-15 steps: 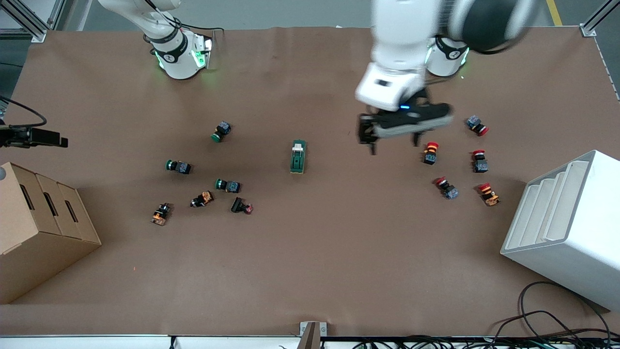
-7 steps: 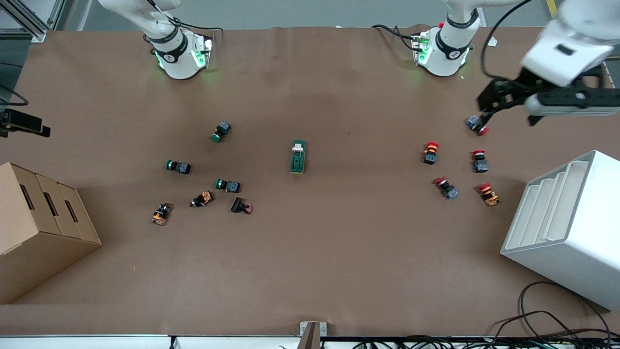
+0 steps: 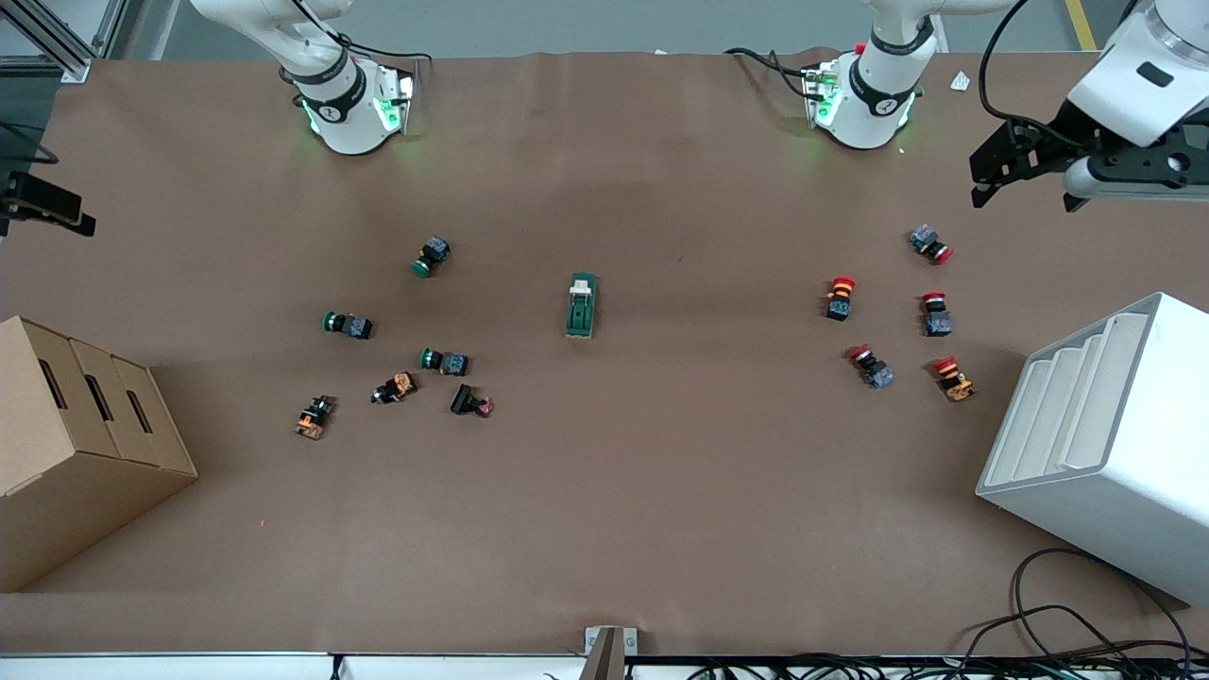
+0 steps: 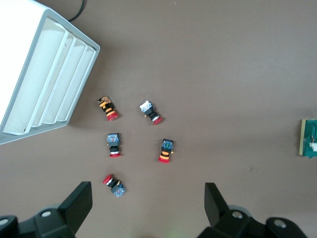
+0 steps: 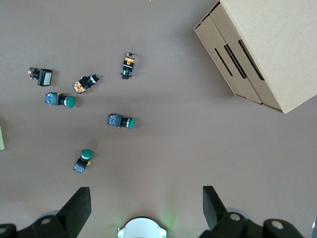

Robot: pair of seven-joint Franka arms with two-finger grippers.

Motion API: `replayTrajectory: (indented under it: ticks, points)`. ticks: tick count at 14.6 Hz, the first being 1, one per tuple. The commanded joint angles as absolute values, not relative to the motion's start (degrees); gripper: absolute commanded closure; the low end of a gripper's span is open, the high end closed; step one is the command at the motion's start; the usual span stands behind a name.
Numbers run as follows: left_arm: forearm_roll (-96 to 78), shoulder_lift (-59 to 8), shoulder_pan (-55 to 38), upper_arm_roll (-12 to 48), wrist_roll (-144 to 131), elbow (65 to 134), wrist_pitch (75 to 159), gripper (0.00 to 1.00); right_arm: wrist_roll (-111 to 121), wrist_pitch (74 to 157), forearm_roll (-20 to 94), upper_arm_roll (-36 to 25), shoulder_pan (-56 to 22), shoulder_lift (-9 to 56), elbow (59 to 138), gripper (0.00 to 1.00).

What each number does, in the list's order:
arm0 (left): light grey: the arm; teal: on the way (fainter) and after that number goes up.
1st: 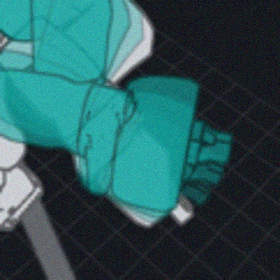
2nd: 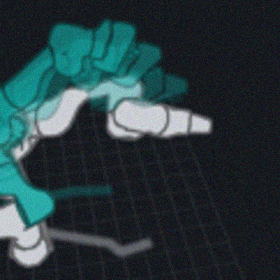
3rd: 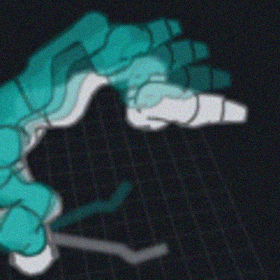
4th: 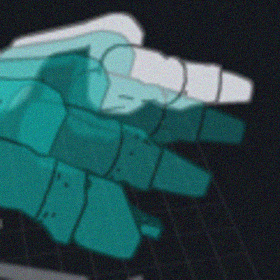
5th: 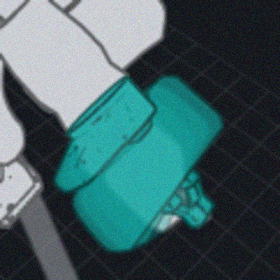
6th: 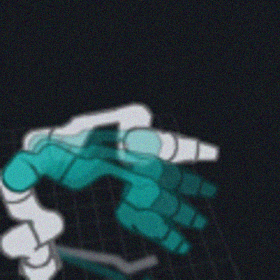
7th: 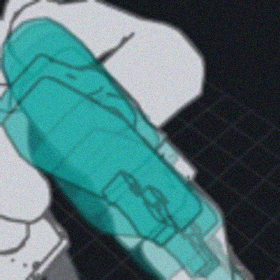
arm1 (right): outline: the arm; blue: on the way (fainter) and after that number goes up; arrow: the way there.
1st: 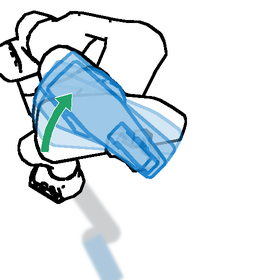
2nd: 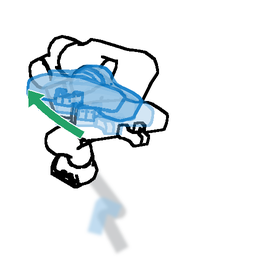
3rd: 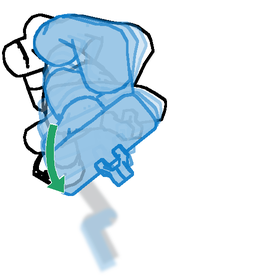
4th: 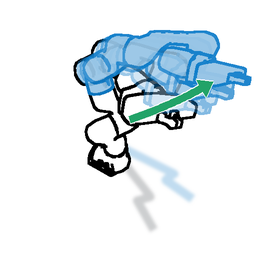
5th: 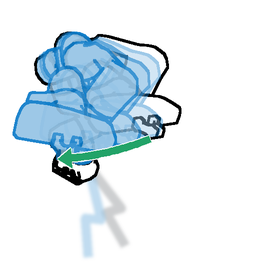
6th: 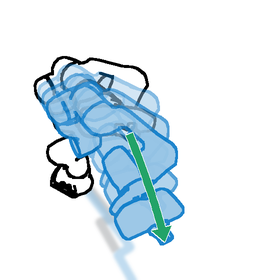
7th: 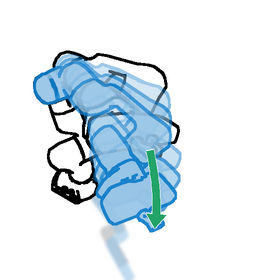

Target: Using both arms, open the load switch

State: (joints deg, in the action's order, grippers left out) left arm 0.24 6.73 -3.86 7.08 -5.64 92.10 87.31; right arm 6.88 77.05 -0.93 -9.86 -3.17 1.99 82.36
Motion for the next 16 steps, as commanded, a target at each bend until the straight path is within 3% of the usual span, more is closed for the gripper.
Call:
replayTrajectory:
  ticks: [1, 4, 16]
  points:
    - [-0.9, 10.1, -4.3, 4.2, -2.4, 95.4, 87.3, 0.00, 5.8, 83.0, -2.8, -8.3, -2.9, -8.3, 95.8, 0.00]
    - [-1.8, 10.1, -2.5, 4.7, -2.4, 95.4, 87.3, 0.00, 5.8, 83.8, -2.8, -8.3, -2.3, -11.3, 98.5, 0.00]
    - [-1.0, 8.7, -2.6, 5.3, -7.0, 93.2, 87.2, 0.00, 6.4, 85.0, -2.0, -7.6, 0.1, -10.9, 98.4, 0.00]
